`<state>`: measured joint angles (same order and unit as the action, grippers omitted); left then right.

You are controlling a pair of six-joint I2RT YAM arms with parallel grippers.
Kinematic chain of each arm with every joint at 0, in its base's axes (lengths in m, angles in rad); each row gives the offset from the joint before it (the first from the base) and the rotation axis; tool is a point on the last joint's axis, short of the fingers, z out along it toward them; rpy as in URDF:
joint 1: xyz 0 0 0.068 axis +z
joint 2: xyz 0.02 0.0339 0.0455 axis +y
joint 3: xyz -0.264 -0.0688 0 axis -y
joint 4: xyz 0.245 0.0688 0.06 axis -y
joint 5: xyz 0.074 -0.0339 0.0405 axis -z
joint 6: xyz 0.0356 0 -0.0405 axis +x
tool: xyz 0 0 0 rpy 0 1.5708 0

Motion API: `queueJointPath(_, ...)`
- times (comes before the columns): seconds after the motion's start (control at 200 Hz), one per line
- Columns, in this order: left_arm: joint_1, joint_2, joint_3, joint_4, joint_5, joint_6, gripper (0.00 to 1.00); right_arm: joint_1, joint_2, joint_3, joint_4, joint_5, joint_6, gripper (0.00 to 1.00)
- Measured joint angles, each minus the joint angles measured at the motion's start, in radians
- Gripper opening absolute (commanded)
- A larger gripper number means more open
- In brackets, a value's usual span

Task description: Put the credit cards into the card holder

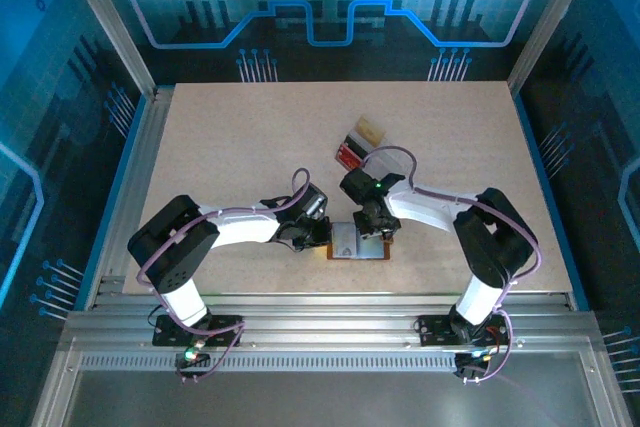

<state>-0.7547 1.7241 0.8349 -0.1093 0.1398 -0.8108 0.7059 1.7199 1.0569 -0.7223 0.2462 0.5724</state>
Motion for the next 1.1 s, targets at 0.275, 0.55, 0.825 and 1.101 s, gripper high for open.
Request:
queueJointPath(0.275,0.0,0.0,0.0,0.0,0.0,0.0,0.08,0.0,0.049,0.023,0.006,0.023,-0.024,0.29)
queueJointPath(0.55,0.0,0.001,0.0,0.001,0.0,0.0,0.08,-0.01,0.054,0.018,0.025,-0.023,-0.016,0.14)
queueJointPath(0.825,0.0,0.002,-0.002,0.004,0.0,0.0,0.08,-0.016,0.042,0.016,0.027,-0.037,-0.02,0.0)
queueJointPath(1.101,0.0,0.002,-0.01,0.019,0.004,0.0,0.08,-0.006,0.039,0.064,-0.011,-0.015,-0.036,0.0)
